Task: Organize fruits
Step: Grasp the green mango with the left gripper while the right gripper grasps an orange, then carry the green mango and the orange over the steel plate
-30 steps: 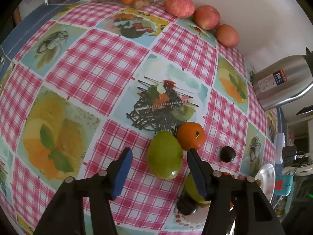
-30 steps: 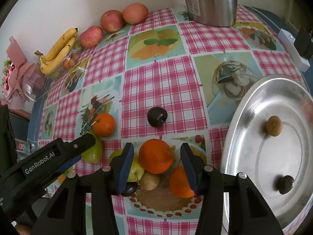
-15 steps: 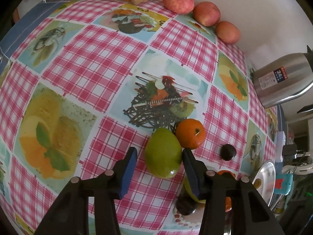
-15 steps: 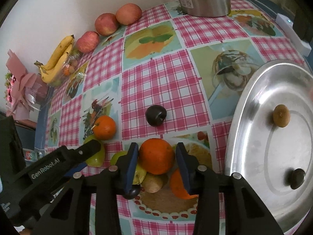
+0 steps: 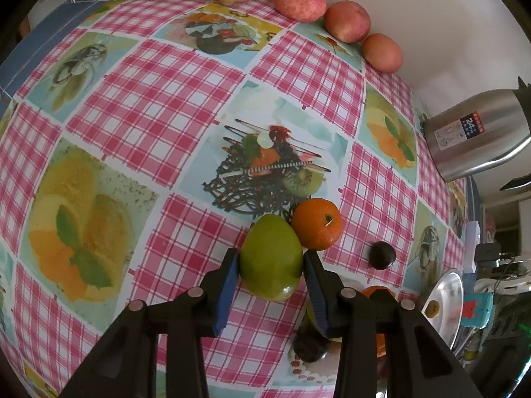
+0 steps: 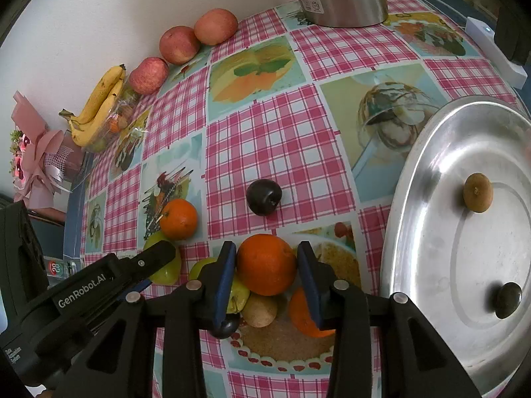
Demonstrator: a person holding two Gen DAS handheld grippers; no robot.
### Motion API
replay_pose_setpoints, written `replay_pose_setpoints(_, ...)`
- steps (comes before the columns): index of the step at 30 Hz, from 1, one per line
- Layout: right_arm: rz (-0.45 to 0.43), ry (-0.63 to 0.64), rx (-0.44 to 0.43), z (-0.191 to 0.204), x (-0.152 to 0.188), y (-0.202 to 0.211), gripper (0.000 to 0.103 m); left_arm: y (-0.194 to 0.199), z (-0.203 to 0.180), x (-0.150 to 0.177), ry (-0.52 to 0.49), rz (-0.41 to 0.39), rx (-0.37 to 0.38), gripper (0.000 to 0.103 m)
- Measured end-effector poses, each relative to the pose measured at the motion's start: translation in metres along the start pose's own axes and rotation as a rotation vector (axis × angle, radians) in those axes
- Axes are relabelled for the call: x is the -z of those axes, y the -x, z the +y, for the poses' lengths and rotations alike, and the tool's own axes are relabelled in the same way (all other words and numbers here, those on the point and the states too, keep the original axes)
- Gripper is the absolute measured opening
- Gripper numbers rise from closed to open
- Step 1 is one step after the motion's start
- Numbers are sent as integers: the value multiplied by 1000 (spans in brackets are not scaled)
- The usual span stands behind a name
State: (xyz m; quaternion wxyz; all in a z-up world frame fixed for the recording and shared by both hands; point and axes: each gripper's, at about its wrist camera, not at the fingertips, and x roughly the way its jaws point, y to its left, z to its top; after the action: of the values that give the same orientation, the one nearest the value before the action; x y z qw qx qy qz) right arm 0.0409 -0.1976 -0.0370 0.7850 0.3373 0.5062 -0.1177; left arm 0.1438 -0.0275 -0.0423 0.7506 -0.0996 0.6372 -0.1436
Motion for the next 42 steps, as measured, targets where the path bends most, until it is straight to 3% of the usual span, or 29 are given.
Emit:
replay_pose_setpoints(10, -33, 7, -6, 1, -2, 12, 39, 18, 5, 0, 15, -26, 27, 42)
replay_pose_setpoints(21, -137, 46, -7, 10, -7, 51, 39, 65, 6, -3, 21, -132, 77, 42)
replay_pose_setpoints(32, -208, 118, 152, 12, -7, 73, 39, 91, 6, -1, 19, -213, 67, 42)
replay_pose_setpoints(42, -222, 82, 208, -11, -8, 81, 39, 87, -7, 8, -14, -202, 68, 42)
